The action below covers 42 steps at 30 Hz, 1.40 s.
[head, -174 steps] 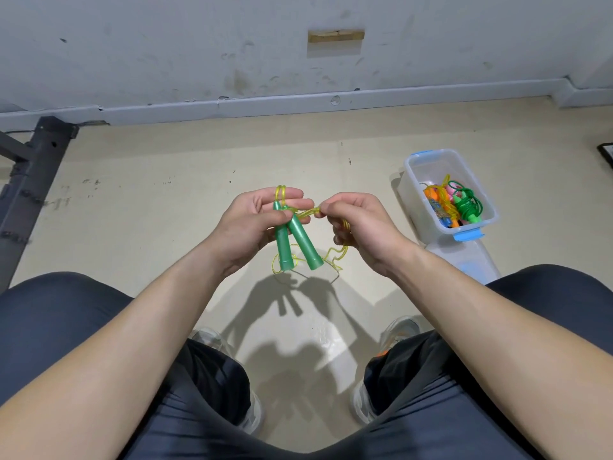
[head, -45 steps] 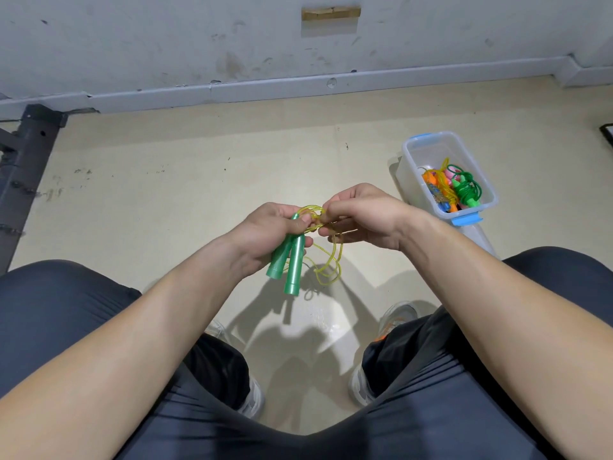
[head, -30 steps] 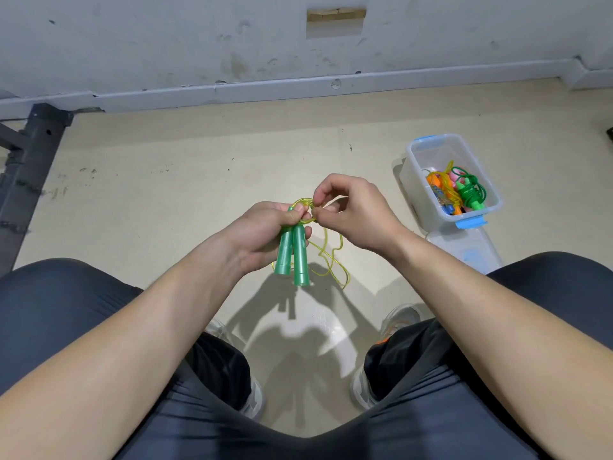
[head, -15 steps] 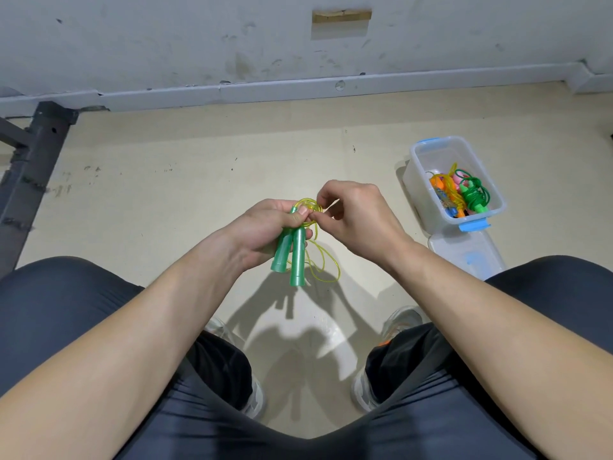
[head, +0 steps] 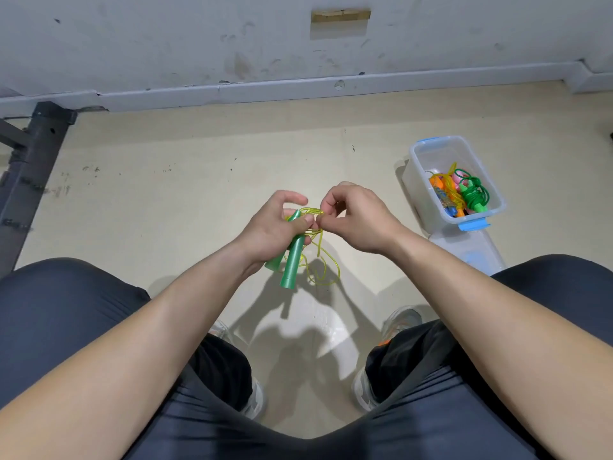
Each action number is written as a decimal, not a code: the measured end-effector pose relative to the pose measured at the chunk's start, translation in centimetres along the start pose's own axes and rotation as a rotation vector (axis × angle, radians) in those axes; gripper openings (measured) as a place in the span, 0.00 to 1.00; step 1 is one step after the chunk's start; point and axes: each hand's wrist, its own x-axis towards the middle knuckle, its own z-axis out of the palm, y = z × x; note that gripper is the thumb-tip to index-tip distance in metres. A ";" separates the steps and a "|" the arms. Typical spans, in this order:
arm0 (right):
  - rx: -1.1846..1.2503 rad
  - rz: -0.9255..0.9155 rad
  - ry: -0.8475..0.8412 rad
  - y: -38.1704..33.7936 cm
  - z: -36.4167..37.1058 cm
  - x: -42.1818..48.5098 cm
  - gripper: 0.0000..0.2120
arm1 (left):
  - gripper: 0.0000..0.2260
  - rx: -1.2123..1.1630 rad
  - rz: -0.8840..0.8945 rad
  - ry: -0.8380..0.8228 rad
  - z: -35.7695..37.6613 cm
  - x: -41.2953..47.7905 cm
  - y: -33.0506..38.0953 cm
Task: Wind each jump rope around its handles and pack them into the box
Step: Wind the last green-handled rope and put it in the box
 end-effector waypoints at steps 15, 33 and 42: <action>0.223 0.293 -0.186 0.8 -0.4 0.4 0.04 | 0.08 0.594 0.246 0.004 0.1 1.0 -2.1; 0.254 0.300 -0.491 1.1 -1.0 -0.6 0.17 | 0.04 0.818 0.296 0.236 -4.3 3.5 -5.1; 0.653 0.248 -0.379 2.6 -2.9 -1.0 0.11 | 0.05 0.481 0.068 0.576 -8.0 4.8 -5.1</action>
